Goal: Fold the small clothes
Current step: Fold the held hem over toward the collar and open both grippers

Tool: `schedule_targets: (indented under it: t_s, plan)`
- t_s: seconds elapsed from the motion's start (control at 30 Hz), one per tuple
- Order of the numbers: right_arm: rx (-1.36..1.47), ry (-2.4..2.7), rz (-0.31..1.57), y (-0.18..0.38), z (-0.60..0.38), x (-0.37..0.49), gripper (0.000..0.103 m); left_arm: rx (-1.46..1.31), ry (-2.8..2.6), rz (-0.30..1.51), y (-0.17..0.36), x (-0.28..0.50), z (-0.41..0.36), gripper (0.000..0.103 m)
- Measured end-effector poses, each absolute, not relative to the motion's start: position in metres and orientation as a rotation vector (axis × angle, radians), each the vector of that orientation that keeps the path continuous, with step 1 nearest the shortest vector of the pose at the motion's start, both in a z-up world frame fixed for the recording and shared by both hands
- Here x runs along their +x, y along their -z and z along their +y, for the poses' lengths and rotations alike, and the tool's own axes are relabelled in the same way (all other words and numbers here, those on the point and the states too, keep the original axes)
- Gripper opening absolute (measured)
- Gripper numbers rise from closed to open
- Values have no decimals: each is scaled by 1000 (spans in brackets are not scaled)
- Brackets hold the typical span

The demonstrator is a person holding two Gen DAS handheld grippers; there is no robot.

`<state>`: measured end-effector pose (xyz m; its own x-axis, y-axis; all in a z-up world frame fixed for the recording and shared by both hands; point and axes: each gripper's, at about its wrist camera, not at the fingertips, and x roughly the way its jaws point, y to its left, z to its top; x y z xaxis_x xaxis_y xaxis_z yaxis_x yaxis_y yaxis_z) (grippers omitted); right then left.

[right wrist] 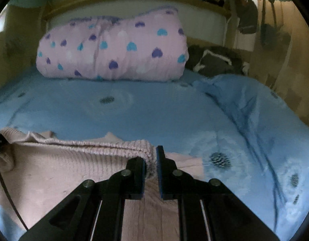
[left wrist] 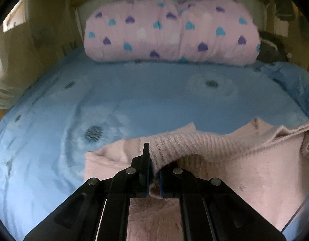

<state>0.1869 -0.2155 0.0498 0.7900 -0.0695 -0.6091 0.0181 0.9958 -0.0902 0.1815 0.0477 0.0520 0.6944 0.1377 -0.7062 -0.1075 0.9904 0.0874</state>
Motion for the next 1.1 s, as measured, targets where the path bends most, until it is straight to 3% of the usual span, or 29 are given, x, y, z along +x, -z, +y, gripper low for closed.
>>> schedule_targets:
  t_s: [0.23,0.3,0.37,0.43,0.5,0.7,0.83,1.1]
  plan:
    - [-4,33,788,4,-227,227,15,-8,-107,878,-12,208,59,8]
    - [28,12,792,4,-231,230,22,25,-103,874,-13,208,58,16]
    - [66,-17,803,2,-238,231,28,20,-94,872,-20,207,63,18]
    - [88,-27,799,-3,-244,227,40,-26,-62,863,-31,204,72,18]
    - [109,-33,772,-12,-253,217,59,-51,-46,858,-39,200,79,23]
    - [133,-87,786,-28,-269,198,60,-100,58,925,-51,195,90,24]
    - [87,-65,821,-31,-271,201,61,10,82,981,-55,201,81,26]
    - [256,-80,1093,-21,-275,268,67,33,6,1067,-49,226,86,27]
